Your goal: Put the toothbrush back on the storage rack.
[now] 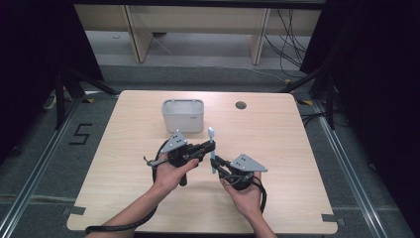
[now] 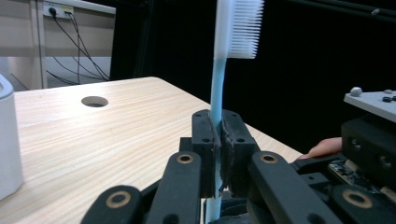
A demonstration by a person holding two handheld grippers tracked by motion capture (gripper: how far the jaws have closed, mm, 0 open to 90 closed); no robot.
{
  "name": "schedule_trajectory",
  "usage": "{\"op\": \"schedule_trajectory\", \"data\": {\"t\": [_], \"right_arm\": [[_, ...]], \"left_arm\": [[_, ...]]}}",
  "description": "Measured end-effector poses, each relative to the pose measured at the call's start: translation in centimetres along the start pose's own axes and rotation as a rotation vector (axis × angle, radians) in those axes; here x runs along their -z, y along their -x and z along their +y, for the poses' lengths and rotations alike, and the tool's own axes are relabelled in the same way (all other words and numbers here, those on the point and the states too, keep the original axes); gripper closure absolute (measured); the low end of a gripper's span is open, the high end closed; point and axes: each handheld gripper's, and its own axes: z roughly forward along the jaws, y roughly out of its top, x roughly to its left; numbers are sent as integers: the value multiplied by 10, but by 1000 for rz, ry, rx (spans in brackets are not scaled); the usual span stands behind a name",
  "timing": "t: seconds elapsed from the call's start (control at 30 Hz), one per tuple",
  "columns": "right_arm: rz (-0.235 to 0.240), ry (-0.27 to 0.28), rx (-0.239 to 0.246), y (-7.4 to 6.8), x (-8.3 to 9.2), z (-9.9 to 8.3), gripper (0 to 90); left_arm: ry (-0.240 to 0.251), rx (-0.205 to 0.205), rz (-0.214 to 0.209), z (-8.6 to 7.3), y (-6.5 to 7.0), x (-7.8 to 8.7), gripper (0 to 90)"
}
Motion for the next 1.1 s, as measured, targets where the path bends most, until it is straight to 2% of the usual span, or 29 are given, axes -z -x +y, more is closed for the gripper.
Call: {"op": "schedule_trajectory", "data": {"t": [0.07,0.13,0.17,0.23,0.3,0.37,0.4,0.43,0.57,0.6,0.7,0.73,0.83,0.97,1.0,1.03,1.07,1.1], "right_arm": [[20,4,-17,-1,-1,0,791],[6,-4,-15,-2,0,1,787],[14,5,-5,-2,-1,2,775],[11,0,11,-2,-2,4,715],[28,-21,-9,-4,-2,4,671],[-1,-23,4,-5,-1,4,630],[0,-24,18,-4,-1,4,614],[10,-32,11,-4,0,4,598],[-16,-44,31,-2,3,3,542],[-5,-47,25,-2,3,3,537],[-24,-59,16,-2,6,2,532],[-30,-79,1,-2,9,2,529],[-31,-71,25,1,10,1,529],[-36,-70,19,4,14,-2,529],[-45,-88,17,4,16,-2,529],[-48,-71,21,5,16,-4,529],[-38,-79,19,6,17,-5,529],[-54,-90,6,6,19,-5,529]], "left_arm": [[1,-10,0,1,0,1,852],[0,-18,-2,2,1,2,852],[4,-19,-1,2,1,3,852],[9,-35,1,4,1,5,853],[14,-48,13,6,1,7,853],[19,-58,23,8,0,9,853],[23,-66,27,9,-1,10,853],[25,-70,36,9,-2,11,853],[25,-101,72,12,-7,16,853],[27,-103,81,12,-8,17,853],[36,-111,93,13,-11,20,853],[34,-121,111,14,-13,23,853],[47,-120,124,16,-17,26,853],[48,-124,147,18,-20,31,852],[48,-125,150,18,-21,32,852],[49,-124,154,18,-22,33,853],[51,-127,157,19,-23,34,852],[49,-126,159,19,-24,35,852]]}}
